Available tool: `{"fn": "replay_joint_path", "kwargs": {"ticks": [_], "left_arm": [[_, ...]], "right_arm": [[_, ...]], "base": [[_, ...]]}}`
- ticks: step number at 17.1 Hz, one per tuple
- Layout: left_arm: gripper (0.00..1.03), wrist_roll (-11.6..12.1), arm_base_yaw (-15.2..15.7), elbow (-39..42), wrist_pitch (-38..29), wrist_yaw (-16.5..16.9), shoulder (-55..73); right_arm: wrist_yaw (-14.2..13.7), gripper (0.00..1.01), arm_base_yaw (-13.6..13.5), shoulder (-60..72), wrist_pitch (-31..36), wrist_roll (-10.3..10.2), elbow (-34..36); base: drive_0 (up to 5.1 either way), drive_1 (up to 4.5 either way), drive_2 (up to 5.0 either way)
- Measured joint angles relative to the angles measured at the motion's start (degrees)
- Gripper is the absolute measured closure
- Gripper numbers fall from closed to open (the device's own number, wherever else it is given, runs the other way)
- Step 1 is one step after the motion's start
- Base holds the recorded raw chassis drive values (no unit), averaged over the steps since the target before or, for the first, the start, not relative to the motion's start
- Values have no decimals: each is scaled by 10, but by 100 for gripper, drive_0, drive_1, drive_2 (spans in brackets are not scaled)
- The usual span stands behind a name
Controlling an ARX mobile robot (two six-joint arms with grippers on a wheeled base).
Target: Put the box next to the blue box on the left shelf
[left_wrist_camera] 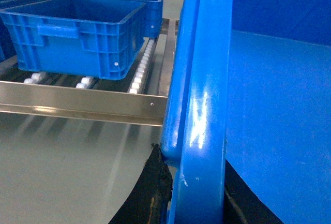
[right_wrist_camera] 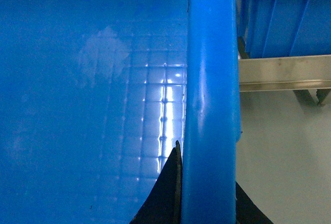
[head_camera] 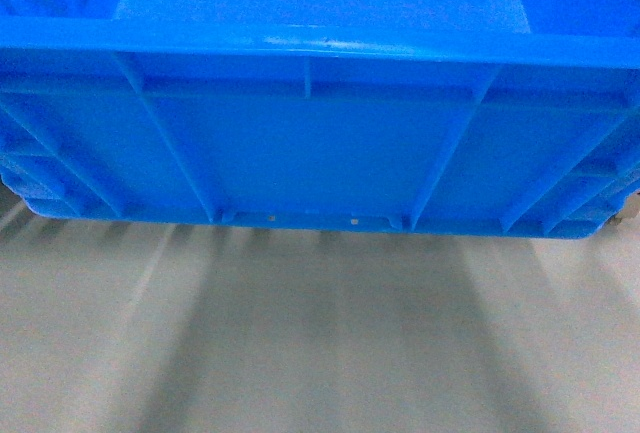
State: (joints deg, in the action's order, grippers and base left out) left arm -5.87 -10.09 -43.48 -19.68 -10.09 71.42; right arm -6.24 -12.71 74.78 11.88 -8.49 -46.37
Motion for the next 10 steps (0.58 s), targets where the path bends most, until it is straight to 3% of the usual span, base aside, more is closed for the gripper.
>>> {"fn": "replay_joint_path", "kwargs": {"ticks": [10], "left_arm": [[89, 0, 0, 0, 0, 0, 0]], "right_arm": [[0, 94, 0, 0, 0, 0, 0]], "base": [[7, 436, -422]]}}
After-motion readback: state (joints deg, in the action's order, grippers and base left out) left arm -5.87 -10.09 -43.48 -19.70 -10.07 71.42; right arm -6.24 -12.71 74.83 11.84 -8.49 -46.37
